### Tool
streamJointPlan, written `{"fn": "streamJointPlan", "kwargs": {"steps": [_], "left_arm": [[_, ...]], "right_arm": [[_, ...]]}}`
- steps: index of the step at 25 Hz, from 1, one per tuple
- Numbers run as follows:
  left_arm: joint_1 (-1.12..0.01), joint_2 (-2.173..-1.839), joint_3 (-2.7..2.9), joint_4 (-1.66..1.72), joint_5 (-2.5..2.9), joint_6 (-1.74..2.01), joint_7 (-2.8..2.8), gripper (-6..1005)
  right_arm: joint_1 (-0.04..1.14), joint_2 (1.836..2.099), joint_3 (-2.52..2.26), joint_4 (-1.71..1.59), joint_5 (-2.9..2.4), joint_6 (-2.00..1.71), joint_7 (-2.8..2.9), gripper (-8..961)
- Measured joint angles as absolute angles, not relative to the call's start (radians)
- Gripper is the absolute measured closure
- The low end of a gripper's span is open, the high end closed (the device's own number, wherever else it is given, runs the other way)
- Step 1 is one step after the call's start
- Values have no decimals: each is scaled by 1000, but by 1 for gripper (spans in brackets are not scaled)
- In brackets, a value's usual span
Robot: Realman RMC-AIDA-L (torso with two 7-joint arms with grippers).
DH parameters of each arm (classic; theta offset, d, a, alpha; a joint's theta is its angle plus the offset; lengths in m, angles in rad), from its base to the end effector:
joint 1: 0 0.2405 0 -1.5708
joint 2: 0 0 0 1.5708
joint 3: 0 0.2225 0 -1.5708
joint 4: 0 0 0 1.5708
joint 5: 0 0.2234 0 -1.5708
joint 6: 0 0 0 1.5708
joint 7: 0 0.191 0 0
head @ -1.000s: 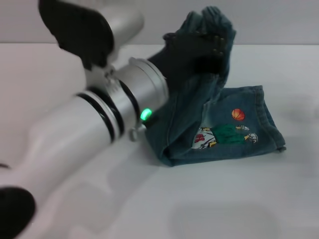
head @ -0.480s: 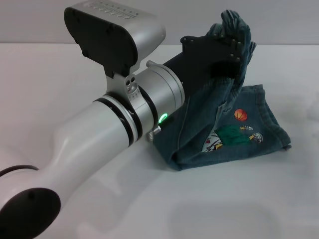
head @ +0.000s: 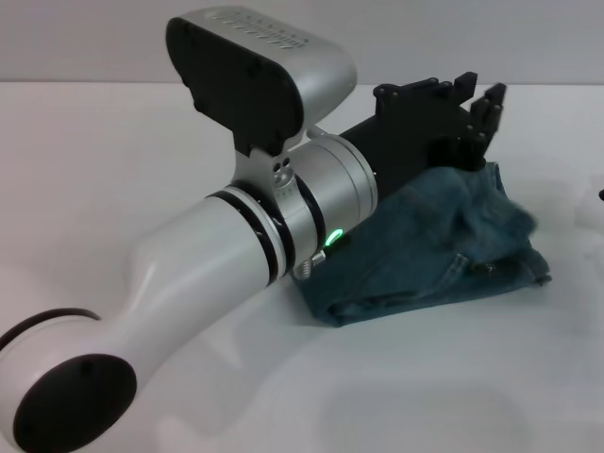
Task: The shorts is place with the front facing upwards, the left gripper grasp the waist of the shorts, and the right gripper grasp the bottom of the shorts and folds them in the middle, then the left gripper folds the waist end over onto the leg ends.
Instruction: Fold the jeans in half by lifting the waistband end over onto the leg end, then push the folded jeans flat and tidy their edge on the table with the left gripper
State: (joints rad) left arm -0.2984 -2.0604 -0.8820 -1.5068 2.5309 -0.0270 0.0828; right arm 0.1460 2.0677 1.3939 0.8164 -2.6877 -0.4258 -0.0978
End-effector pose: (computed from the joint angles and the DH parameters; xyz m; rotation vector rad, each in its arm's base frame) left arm -0.0013 0.3322 -0.1124 -2.3135 -0.5872 -0.8736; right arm 0.3239 0.3902 0.0070 -1.5654 0.7634 0.4002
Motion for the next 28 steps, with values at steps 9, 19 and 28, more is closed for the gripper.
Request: {"fn": "streamJointPlan", "kwargs": {"steps": [9, 19, 28], "left_arm": [[-279, -2059, -890, -1498, 2531, -48, 80, 603], [-225, -2055, -910, -1462, 2542, -36, 92, 242], [-185, -2055, -820, -1196, 2578, 396, 104, 156]], "right_arm": [[138, 2071, 1368, 821, -2688, -426, -97, 955], [43, 2079, 1353, 843, -2684, -658, -97, 955], [-16, 2086, 1216, 676, -2655, -1054, -90, 955]]}}
